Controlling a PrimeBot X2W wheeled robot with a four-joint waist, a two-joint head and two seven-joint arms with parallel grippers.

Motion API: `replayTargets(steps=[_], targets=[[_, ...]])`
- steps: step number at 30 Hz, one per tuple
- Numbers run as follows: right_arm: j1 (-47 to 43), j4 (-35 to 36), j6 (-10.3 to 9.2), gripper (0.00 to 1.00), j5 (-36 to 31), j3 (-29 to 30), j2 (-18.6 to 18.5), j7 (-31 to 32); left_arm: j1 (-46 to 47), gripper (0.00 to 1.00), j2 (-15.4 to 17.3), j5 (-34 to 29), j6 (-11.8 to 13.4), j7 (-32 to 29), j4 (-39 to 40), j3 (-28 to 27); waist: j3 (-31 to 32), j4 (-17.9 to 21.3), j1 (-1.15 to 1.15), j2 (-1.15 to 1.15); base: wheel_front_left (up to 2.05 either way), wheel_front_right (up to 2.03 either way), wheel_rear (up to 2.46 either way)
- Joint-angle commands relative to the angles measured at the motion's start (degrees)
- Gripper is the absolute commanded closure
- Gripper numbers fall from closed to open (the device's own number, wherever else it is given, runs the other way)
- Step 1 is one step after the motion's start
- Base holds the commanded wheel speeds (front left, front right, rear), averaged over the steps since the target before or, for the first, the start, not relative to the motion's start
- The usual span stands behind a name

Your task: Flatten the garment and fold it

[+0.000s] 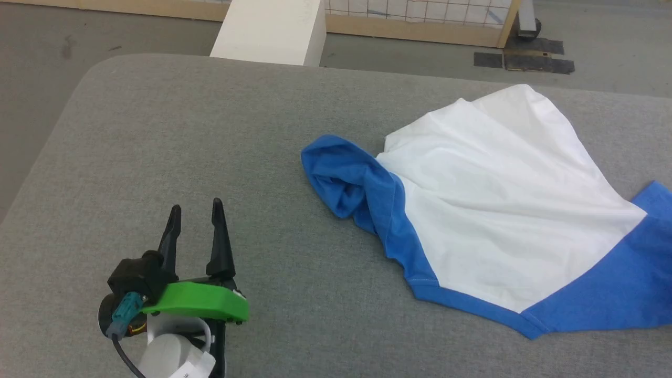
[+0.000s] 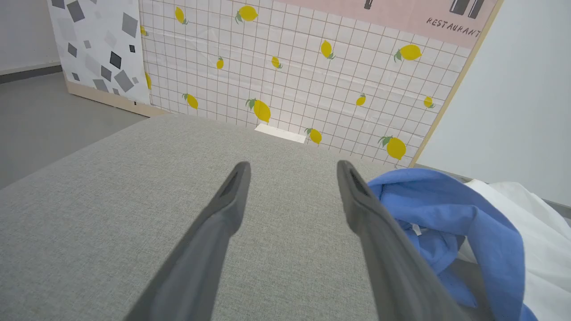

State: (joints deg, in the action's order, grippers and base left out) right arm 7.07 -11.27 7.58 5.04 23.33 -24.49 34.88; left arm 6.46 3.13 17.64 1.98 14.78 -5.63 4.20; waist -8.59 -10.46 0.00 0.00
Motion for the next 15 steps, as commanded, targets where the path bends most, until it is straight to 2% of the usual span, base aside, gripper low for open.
replayTargets(steps=[1,6,10,12,13,15], targets=[[1.25,-0.04,-0.09,0.0,0.24,-0.31,1.43,-1.28,-0.03,0.0,0.16,-0.27,-0.26,0.22,-0.07,-0.22,0.08,0.58,0.0,0.0,0.0,0.0,0.0],[3.68,3.15,-0.09,0.0,2.65,1.67,5.84,-6.58,0.42,0.0,0.11,0.87,-0.87,-0.09,-0.73,0.46,0.78,1.59,0.0,0.0,0.0,0.0,0.0],[3.97,7.27,-0.09,0.0,3.02,2.21,8.97,-9.77,2.23,0.0,-0.1,4.48,-2.74,-4.38,-1.78,4.36,1.45,2.67,0.0,0.0,0.0,0.0,0.0],[3.68,9.04,-0.09,0.0,2.62,1.37,10.25,-10.07,4.03,0.0,-0.17,6.37,-3.51,-8.56,-3.08,7.67,1.46,3.51,0.0,0.0,0.0,0.0,0.0],[3.37,10.65,-0.09,0.0,2.18,-0.66,11.65,-9.95,7.77,0.0,-0.22,9.8,-2.44,-17.45,-6.45,13.44,1.16,5.12,0.0,0.0,0.0,0.0,0.0],[3.43,11.07,-0.09,0.0,2.31,-2.07,12.29,-9.84,10.64,0.0,-0.22,10.88,-0.8,-23.51,-8.85,17.34,0.68,6.29,0.0,0.0,0.0,0.0,0.0]])
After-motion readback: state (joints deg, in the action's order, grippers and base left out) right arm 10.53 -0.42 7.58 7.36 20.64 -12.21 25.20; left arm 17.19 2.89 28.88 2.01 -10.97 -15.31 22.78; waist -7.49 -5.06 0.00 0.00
